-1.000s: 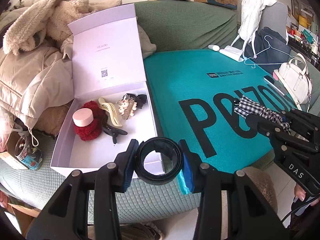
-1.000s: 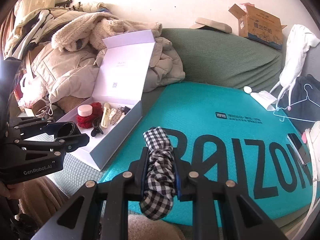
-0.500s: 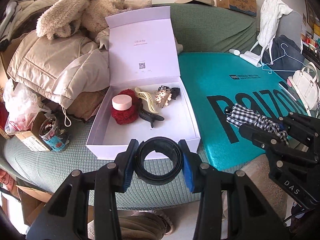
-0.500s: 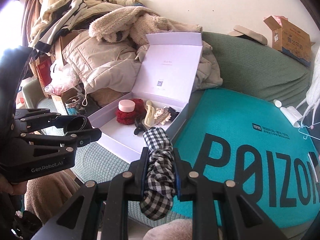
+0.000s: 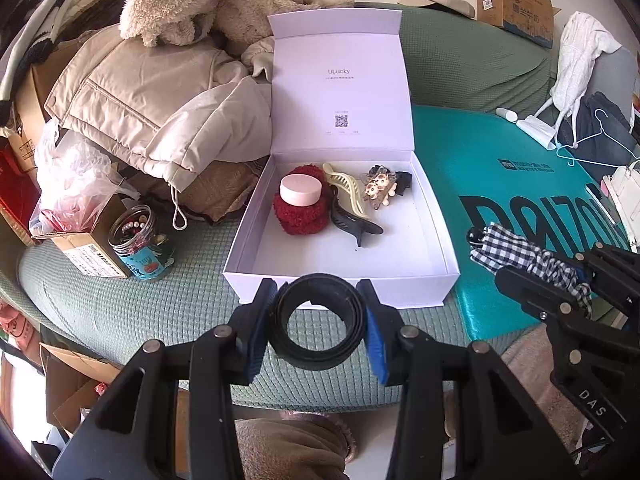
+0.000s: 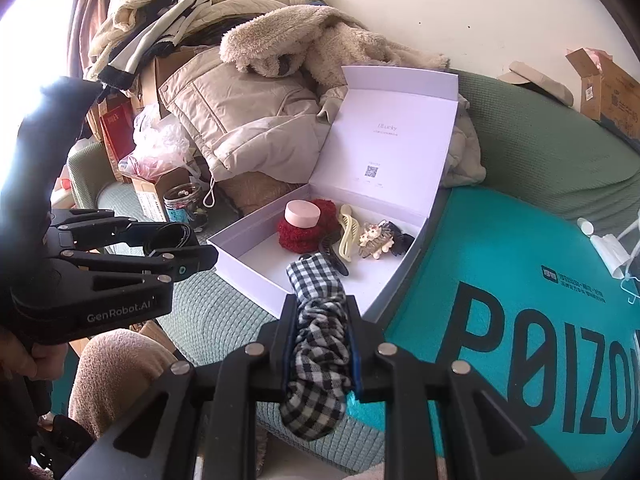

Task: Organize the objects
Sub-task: 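Lift the black ring and checkered scrunchie off the mat with both grippers, then carry the black ring and checkered scrunchie with both grippers into the white box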

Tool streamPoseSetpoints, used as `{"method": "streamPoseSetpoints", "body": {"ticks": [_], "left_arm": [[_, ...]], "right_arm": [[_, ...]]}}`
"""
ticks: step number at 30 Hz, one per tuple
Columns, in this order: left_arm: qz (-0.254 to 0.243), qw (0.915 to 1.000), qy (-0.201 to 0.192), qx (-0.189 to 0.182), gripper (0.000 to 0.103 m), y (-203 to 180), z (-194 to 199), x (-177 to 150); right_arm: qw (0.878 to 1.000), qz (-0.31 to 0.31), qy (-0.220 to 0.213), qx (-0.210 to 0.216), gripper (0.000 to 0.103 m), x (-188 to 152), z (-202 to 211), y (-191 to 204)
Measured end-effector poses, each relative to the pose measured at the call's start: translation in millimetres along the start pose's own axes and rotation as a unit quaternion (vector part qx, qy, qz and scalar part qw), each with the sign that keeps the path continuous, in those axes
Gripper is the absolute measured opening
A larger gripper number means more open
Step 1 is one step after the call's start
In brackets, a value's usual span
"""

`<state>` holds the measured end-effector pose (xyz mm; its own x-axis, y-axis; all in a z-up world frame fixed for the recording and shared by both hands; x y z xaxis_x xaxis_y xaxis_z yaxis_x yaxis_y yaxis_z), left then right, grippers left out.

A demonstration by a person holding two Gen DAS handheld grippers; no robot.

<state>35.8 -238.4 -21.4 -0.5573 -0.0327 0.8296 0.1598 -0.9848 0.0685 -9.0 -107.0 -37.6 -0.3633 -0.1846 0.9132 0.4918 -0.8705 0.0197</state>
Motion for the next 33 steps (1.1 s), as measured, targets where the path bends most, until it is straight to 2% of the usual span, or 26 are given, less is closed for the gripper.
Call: {"method": "streamPoseSetpoints", "body": {"ticks": [19, 33], "left_arm": [[0.016, 0.9995, 0.025, 0.003, 0.039, 25.4, -68.3, 9.0], [0.016, 0.9998, 0.015, 0.001, 0.039, 27.0, -111.4, 30.8]], "right_arm": [[1.0, 0.005, 0.03, 0.008, 0.021, 7.7, -63.6, -3.2], [0.999, 0.011, 0.03, 0.017, 0.021, 19.5, -99.5, -16.6]]}}
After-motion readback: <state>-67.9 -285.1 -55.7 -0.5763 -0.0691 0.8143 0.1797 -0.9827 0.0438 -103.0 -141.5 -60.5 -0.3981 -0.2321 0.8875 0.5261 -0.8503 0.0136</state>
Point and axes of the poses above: each gripper's, at about its wrist camera, not at the fingertips, and z roughly against the way its jaws point, y to its left, x to its top, the point moved 7 cm from there along -z, roughly the way its jaws point, and after that the axes turned 12 degrees about -y, right-handed, at the moved point
